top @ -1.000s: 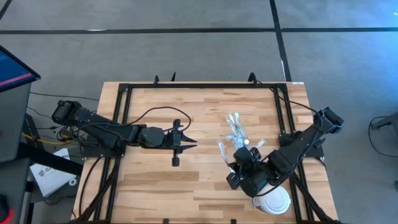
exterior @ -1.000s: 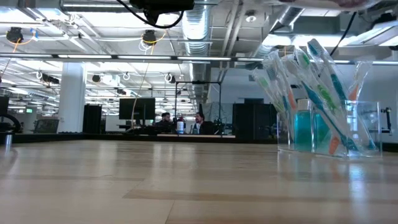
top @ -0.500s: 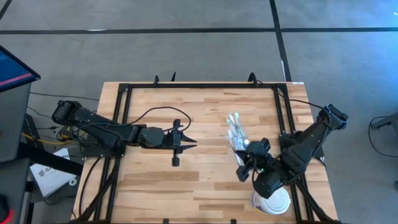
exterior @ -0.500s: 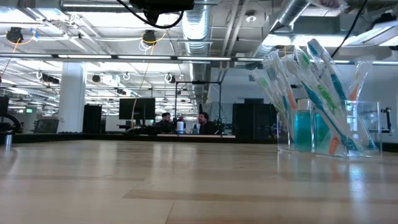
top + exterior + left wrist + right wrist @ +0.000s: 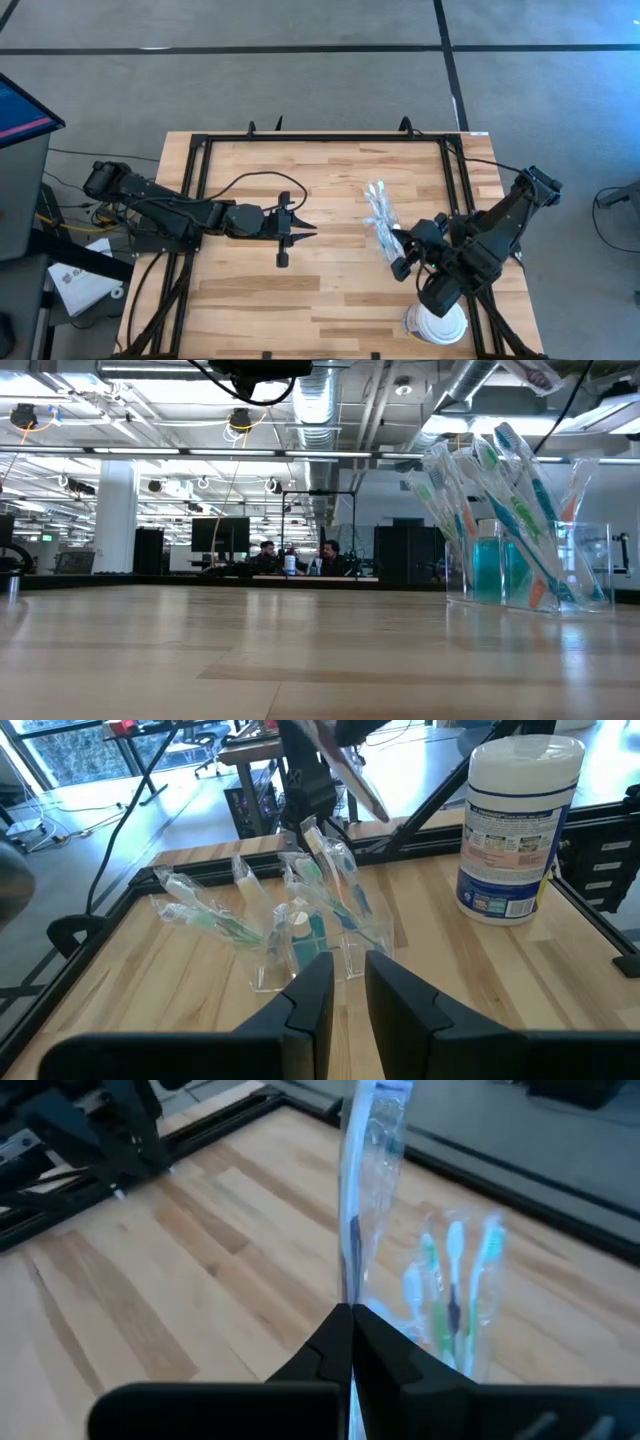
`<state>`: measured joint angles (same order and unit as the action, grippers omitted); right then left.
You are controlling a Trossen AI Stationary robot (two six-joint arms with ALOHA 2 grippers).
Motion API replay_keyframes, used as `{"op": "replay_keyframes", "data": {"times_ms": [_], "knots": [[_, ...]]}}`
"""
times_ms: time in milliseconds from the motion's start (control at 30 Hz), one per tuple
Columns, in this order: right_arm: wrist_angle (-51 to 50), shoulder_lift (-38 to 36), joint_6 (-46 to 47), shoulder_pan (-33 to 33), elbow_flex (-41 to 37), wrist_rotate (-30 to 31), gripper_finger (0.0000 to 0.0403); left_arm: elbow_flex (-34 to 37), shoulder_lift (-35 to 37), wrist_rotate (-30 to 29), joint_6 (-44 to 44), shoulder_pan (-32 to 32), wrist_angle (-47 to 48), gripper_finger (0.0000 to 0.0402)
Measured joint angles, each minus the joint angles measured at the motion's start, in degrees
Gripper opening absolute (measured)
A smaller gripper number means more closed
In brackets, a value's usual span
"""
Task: Pick & Place toothbrushing station
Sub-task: Put the purple toothbrush into the transparent organizer
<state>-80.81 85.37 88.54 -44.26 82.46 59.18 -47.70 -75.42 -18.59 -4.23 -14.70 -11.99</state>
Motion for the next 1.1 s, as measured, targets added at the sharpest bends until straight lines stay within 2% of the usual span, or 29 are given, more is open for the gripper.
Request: {"op": "replay_keyframes", "data": {"times_ms": [200,400,1100], "knots": [[-6.97,-0.81,5.92,-1.20,-0.20,5.56,0.0000,0.00,0.00,0.00,-0.02,0.00,-0.02,0.0055],[-9.25,-0.79,6.92,-1.48,-0.22,8.56,0.0000,0.00,0.00,0.00,0.00,0.76,0.02,0.0055],[-9.20,-0.76,3.89,2.57,-0.24,9.76,0.0000,0.00,0.00,0.00,0.02,1.27,0.02,0.0056]]}}
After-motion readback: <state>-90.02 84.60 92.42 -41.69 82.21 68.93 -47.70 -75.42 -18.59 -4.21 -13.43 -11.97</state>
